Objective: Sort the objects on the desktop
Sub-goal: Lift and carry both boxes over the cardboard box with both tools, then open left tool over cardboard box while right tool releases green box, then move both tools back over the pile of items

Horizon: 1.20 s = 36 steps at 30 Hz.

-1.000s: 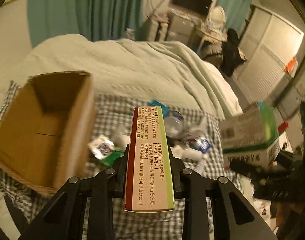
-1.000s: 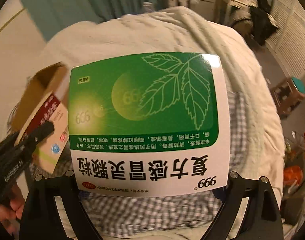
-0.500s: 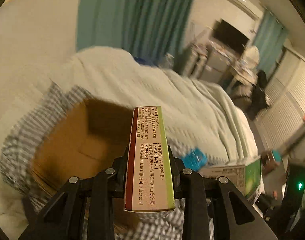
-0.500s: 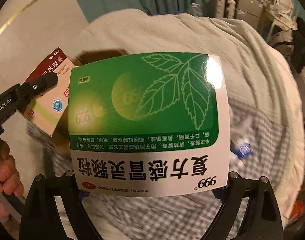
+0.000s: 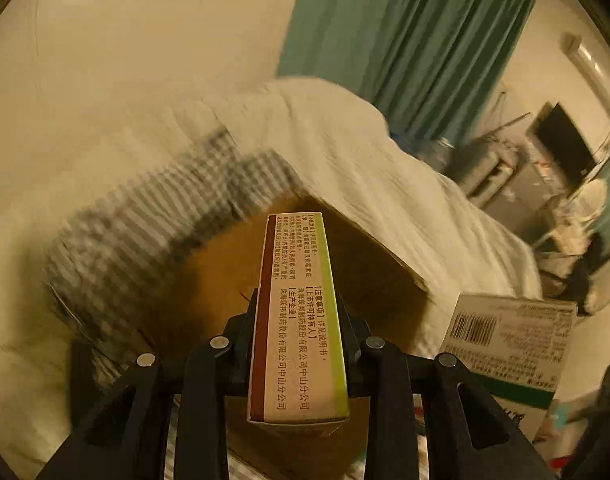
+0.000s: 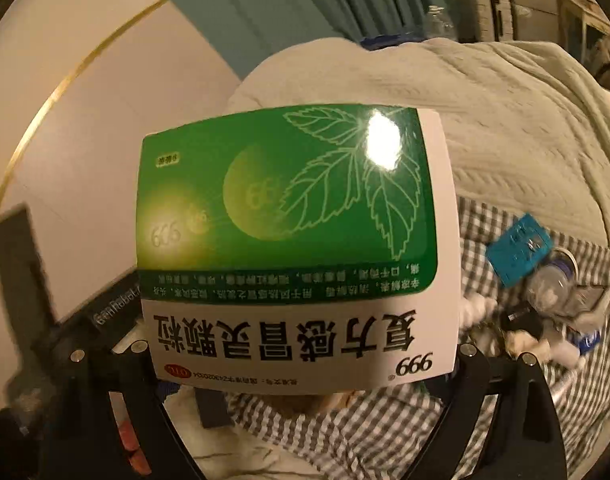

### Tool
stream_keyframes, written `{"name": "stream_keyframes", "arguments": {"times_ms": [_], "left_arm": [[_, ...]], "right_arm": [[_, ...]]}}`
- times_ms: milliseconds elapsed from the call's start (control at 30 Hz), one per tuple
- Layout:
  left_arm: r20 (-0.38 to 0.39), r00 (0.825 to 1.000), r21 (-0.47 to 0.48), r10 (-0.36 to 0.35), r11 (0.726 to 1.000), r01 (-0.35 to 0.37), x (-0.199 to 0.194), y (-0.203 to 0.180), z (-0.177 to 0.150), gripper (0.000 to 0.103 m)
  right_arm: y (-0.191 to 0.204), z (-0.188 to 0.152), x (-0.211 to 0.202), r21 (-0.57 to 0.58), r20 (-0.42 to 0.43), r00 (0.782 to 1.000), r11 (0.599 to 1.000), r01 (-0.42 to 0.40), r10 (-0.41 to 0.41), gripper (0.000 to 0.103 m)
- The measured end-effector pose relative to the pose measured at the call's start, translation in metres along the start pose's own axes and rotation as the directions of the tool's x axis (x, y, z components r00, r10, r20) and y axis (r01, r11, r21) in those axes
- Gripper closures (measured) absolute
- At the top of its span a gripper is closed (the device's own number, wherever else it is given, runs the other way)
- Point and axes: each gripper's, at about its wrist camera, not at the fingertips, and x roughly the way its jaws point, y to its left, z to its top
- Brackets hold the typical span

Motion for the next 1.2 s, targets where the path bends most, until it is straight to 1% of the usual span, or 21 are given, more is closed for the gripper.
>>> {"name": "stream_keyframes", "arguments": {"times_ms": [33,100,133,200,233,267,300,333,400,467,533,700,767,800,900,1033,1100,1200], "left_arm": [[0.001,1.000,0.013,0.018,1.000,-0.018,0.002,-0.001,0.002,0.073],[-0.024,1.000,0.026,0.004,1.000,-0.003,0.008,0.000,0.006,0.073],[-0.030,1.000,0.029,0.000,1.000,0.001,0.009,0.003,0.009,0.070],[-0.037,0.999,0.029,0.008,1.000,-0.007,0.011,0.005,0.012,0.054],[-0.038,0.999,0.020,0.023,1.000,-0.022,0.010,0.004,0.016,0.034],[-0.028,0.999,0.004,0.035,0.999,-0.035,0.009,0.008,0.015,0.025],[-0.016,0.999,-0.014,0.038,0.999,-0.038,0.007,0.008,0.016,0.024],[-0.013,0.999,-0.023,0.033,0.999,-0.034,0.005,0.009,0.019,0.023],[-0.010,1.000,-0.015,0.024,1.000,-0.024,0.002,0.004,0.022,0.023],[0.006,0.999,0.004,0.033,0.999,-0.033,-0.002,-0.002,0.021,0.022],[0.014,0.999,0.031,0.032,0.999,-0.033,-0.006,-0.013,0.019,0.021],[-0.004,1.000,0.107,-0.019,0.994,0.019,-0.013,-0.046,0.000,0.020],[-0.011,0.999,0.145,-0.039,0.989,0.040,-0.016,-0.064,-0.012,0.014],[-0.020,0.998,0.169,-0.054,0.984,0.056,-0.018,-0.075,-0.019,0.013],[-0.047,0.995,0.218,-0.088,0.971,0.097,-0.022,-0.101,-0.037,0.013],[-0.068,0.991,0.284,-0.113,0.950,0.127,-0.021,-0.134,-0.061,0.012],[-0.087,0.991,0.302,-0.105,0.945,0.127,-0.016,-0.146,-0.072,0.012],[-0.150,0.984,0.317,-0.099,0.938,0.143,-0.003,-0.163,-0.091,0.012]], "right_arm": [[0.003,0.001,0.005,-0.012,-0.003,1.000,1.000,0.010,-0.010,0.011],[0.012,0.003,0.011,-0.053,0.009,1.000,0.998,0.030,-0.030,0.011],[0.014,0.005,0.013,-0.061,0.015,1.000,0.998,0.028,-0.028,0.010],[0.019,0.009,0.011,-0.057,0.034,0.999,0.998,0.024,-0.023,0.009],[0.019,0.011,0.012,-0.052,0.045,0.999,0.998,0.033,-0.030,0.008],[0.018,0.011,0.010,-0.050,0.057,0.998,0.998,0.035,-0.033,0.006],[0.015,0.013,0.007,-0.044,0.075,0.997,0.998,0.033,-0.030,0.002],[0.015,0.012,0.002,-0.042,0.088,0.996,0.999,0.031,-0.028,0.001],[0.012,0.013,-0.006,-0.040,0.109,0.994,0.999,0.035,-0.030,0.001],[0.008,0.014,-0.019,-0.047,0.137,0.989,0.997,0.059,-0.052,0.001],[0.000,0.013,-0.034,-0.048,0.168,0.983,0.995,0.088,-0.079,0.001],[-0.032,0.008,-0.072,-0.019,0.225,0.961,0.985,0.170,-0.161,0.001],[-0.050,0.004,-0.088,0.004,0.239,0.950,0.979,0.204,-0.199,0.001],[-0.058,0.002,-0.096,0.018,0.245,0.944,0.975,0.221,-0.219,0.001],[-0.085,-0.004,-0.115,0.076,0.254,0.925,0.960,0.271,-0.281,0.001],[-0.120,-0.016,-0.133,0.161,0.238,0.914,0.942,0.296,-0.328,0.001],[-0.133,-0.023,-0.136,0.176,0.227,0.908,0.932,0.317,-0.352,0.001],[-0.150,-0.034,-0.139,0.175,0.202,0.902,0.920,0.351,-0.382,0.001]]}}
